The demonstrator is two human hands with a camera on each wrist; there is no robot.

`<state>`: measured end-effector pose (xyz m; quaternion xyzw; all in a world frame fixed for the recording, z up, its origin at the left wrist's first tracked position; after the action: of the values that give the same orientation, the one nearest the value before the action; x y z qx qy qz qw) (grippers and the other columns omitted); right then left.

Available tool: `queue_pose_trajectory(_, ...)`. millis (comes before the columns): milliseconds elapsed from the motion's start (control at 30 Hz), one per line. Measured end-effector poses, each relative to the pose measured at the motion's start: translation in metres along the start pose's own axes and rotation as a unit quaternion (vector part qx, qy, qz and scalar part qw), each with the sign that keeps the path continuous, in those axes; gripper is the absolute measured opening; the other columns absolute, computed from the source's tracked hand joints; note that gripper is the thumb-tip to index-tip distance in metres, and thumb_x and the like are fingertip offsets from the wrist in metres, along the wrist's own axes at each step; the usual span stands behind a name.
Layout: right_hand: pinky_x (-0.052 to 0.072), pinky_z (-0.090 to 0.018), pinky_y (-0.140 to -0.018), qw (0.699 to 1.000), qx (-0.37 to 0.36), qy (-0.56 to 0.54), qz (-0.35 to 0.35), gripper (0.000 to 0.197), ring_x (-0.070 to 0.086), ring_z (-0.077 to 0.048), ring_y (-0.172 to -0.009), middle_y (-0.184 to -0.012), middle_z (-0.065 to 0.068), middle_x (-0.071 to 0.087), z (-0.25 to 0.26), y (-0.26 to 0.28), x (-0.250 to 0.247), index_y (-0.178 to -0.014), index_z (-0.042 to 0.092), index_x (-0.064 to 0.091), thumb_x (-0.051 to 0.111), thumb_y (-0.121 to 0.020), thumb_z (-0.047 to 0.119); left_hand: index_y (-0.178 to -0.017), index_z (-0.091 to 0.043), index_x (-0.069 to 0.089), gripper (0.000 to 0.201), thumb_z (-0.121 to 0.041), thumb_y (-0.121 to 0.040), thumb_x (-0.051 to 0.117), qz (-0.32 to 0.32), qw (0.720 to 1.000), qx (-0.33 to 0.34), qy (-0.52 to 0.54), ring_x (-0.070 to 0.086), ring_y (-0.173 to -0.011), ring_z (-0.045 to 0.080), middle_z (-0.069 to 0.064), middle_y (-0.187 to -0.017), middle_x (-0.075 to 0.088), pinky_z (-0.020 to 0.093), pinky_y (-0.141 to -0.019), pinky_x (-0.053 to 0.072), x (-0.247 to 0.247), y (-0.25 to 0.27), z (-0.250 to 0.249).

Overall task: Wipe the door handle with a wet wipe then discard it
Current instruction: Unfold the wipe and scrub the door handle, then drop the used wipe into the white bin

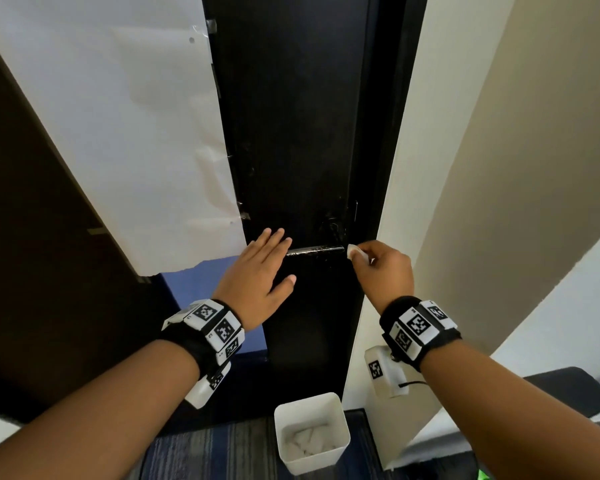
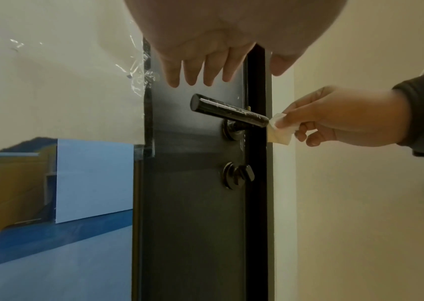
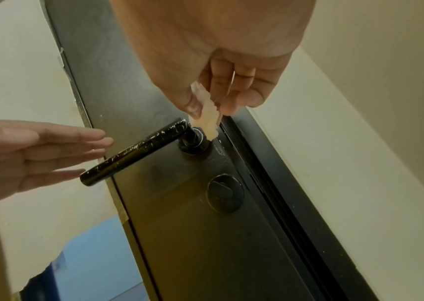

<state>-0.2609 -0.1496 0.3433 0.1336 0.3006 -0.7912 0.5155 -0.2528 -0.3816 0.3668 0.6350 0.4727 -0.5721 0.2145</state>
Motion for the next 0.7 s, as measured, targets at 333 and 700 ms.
queue_pose_trajectory(333,0.053,-0.028,-0.065,0.999,-0.022,0.012,0.039,0.021,0.061,-0.011,-0.069,-0.079,0.005,0.068,-0.034,0.028,0.013,-0.087,0.022,0.071,0.057,-0.089,0.037,-0.145,-0.018,0.023,0.059,-0.042,-0.092,0.036,-0.072,0.996,-0.049,0.008,-0.005,-0.147,0.015,0.003,-0.160,-0.002,0.032,-0.117,0.008,0.044,0.041,-0.032)
queue_pose_trajectory(700,0.051,-0.032,-0.066,0.988,0.020,0.074,0.136,0.015,0.058,-0.021,-0.074,-0.085,-0.001,0.059,-0.112,0.088,0.073,-0.083,0.019,0.069,0.059,-0.088,0.030,-0.146,-0.021,0.018,0.060,-0.042,-0.093,0.035,0.018,0.992,-0.123,0.035,-0.004,-0.147,0.016,0.003,-0.160,0.000,0.033,-0.119,0.001,0.130,0.095,-0.024)
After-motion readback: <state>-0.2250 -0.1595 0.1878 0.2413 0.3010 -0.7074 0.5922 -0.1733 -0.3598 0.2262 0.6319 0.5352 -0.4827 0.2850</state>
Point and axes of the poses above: each hand's wrist, its own y-axis away from the middle knuckle, its own x-axis out of the palm, z = x × y, the point moved 2 cm from there along -y, towards the middle knuckle
